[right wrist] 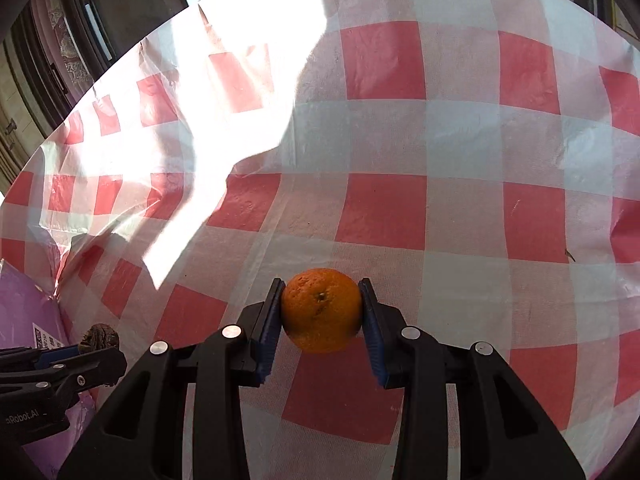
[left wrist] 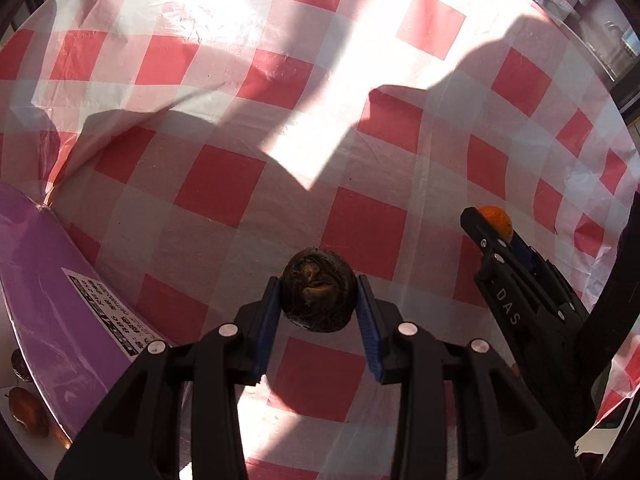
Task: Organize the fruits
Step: 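Carry the passion fruit and small orange over the box with both tools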
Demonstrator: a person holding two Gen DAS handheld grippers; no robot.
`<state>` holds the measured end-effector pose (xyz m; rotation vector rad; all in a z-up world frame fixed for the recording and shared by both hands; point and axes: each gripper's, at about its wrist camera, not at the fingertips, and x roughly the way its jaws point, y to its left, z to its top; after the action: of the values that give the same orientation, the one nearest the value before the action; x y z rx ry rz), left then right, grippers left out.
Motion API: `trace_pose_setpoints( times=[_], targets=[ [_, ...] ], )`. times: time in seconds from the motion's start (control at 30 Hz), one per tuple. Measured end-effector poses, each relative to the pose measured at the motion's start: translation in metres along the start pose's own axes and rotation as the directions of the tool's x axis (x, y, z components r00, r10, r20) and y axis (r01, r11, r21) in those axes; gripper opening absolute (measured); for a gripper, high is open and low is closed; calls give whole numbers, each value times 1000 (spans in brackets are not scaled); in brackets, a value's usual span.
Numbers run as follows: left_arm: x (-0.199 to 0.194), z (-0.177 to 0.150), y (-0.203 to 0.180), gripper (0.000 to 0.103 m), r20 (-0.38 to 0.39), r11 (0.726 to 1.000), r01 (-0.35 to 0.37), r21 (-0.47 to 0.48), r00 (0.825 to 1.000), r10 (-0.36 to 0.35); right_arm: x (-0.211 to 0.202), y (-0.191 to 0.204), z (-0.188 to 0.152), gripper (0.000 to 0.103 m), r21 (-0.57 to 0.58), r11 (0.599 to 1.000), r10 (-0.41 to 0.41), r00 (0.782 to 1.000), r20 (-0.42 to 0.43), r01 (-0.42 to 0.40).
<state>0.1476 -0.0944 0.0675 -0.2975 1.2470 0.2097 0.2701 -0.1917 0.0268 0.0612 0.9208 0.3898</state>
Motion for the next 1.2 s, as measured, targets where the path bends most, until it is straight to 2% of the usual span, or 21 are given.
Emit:
trace_pose_setpoints(
  times=[0.1, 0.17, 0.27, 0.3, 0.43, 0.57, 0.7, 0.8, 0.9, 1.07, 1.2],
  targets=[
    [-17, -37, -17, 37, -26, 994, 54, 95, 998, -52, -31, -4, -33, 37, 35, 999, -24, 999, -24, 25],
    [-26, -55, -11, 37, -40, 983, 88, 159, 996, -83, -49, -4, -57, 37, 51, 998, -40, 998, -56, 43],
    [-32, -65, 3, 37, -59, 967, 141, 212, 990, -131, -69, 4, -87, 37, 42, 996, -70, 992, -103, 75],
    [-35, -59, 15, 37, -55, 962, 150, 230, 988, -141, -78, 8, -94, 37, 36, 996, -80, 991, -106, 84],
    [-68, -51, 47, 37, 30, 952, 157, 263, 985, -171, -118, 35, -103, 37, 59, 995, -79, 995, -54, 83],
    [-107, -45, 99, 37, 142, 966, 150, 210, 973, -182, -148, 89, -97, 37, 18, 1000, -24, 1000, 16, 24],
    [-127, -49, 170, 37, 201, 988, 118, 104, 970, -137, -169, 167, -95, 37, -114, 990, 85, 995, 53, -78],
    [-130, -61, 227, 37, 187, 995, 89, 32, 978, -94, -174, 222, -104, 37, -220, 965, 151, 988, 31, -141],
    [-128, -78, 269, 37, 173, 999, 54, -1, 983, -53, -172, 265, -118, 37, -302, 936, 185, 983, -15, -180],
    [-121, -98, 306, 37, 136, 1000, 2, 28, 991, -6, -162, 310, -138, 37, -401, 897, 168, 983, -76, -184],
    [-105, -99, 314, 37, 82, 996, -50, 71, 996, 44, -141, 335, -150, 37, -496, 857, 81, 986, -142, -142]
  ],
)
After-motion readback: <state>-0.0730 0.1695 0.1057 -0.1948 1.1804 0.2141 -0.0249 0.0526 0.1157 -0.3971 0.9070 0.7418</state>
